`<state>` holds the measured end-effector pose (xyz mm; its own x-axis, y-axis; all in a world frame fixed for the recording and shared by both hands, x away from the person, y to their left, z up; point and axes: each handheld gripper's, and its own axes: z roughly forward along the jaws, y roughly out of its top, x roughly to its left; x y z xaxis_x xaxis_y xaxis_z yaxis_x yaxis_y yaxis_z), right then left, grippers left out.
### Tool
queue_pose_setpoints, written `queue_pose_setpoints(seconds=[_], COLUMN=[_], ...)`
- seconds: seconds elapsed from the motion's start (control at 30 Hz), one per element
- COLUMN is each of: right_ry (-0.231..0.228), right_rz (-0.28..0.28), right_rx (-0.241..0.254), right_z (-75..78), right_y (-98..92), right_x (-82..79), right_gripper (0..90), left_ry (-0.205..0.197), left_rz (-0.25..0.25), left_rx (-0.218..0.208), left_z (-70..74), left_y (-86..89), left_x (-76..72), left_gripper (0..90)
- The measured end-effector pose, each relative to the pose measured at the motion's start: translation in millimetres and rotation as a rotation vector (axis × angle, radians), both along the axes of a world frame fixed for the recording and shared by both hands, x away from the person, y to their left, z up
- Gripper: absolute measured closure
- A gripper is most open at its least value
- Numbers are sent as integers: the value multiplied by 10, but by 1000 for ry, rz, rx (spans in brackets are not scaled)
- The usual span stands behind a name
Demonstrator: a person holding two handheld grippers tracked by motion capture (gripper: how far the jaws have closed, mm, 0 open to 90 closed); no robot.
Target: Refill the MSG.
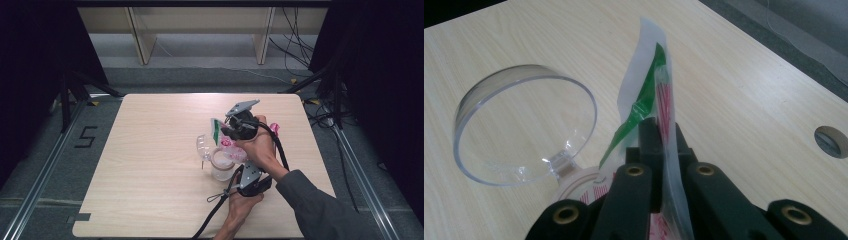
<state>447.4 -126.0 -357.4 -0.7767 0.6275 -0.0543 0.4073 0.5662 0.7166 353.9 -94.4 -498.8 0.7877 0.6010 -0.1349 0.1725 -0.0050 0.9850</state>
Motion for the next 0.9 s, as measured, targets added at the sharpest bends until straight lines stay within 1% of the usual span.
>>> queue_pose_setpoints(seconds=[0.03, 0.07, 0.1, 0.13, 0.17, 0.2, 0.23, 0.3, 0.33, 0.37, 0.4, 0.43, 0.47, 0.5, 0.57, 0.6, 0.67, 0.7, 0.73, 0.8, 0.83, 0.9], right_ry=[-6, 9, 1, 8, 6, -5, -19, -3, -11, -8, -22, -20, 1, -11, -14, -4, -5, -2, -1, -14, -22, -20], right_rz=[-3, -11, -7, -12, -13, -10, 4, 4, -10, 5, -7, -6, -9, -9, -9, -7, -8, -7, -7, -14, -16, -14], right_rx=[0, -1, -3, 2, 4, -1, -10, -17, -6, 2, 2, -2, -10, 0, -4, -6, -10, -2, -2, 6, 4, 2], right_z=[-1, 2, -6, -2, -1, -6, -23, -35, -26, -20, -31, -35, -23, -34, -20, -24, -28, -29, -25, -29, -32, -29], right_y=[3, 10, 8, 11, 11, 12, 20, 36, 39, 31, 42, 45, 46, 49, 30, 34, 34, 35, 29, 29, 27, 23], right_x=[1, -8, 5, 2, 2, 2, 6, -1, -7, 2, -3, -4, -15, -7, 4, 2, 8, 7, 9, 9, 14, 15], right_gripper=[900, 900, 900, 900, 900, 900, 900, 900, 900, 900, 900, 900, 900, 900, 900, 900, 900, 900, 900, 900, 900, 900], left_ry=[0, 0, -1, -2, 0, 3, 4, -1, -2, 2, 3, 2, 1, 1, 3, 3, 12, 2, 3, 4, 15, 14], left_rz=[0, 0, 2, 2, 4, -2, -4, 6, 6, 2, 0, 2, 3, 3, 1, 2, 6, -1, 3, -1, 3, 2], left_rx=[-2, -1, 0, 0, -1, -3, -7, -2, -4, -4, -8, -9, -8, -10, -7, -8, 8, -10, -8, -7, 19, 16], left_z=[-1, -1, -2, -3, -4, -6, -7, -11, -10, -6, -5, -5, -5, -5, -6, -6, 5, -5, -4, -4, 9, 9], left_y=[0, 1, 2, 2, 4, 13, 11, 8, 15, 26, 23, 15, 15, 20, 21, 18, 30, 20, 18, 18, 34, 32], left_x=[0, -1, -1, -1, 1, 6, 3, -5, -2, 4, 3, -6, -5, 0, 1, -3, -15, -1, -4, -5, -18, -17], left_gripper=[744, 744, 744, 744, 744, 744, 744, 744, 744, 745, 745, 745, 745, 745, 745, 745, 745, 745, 746, 746, 746, 746])
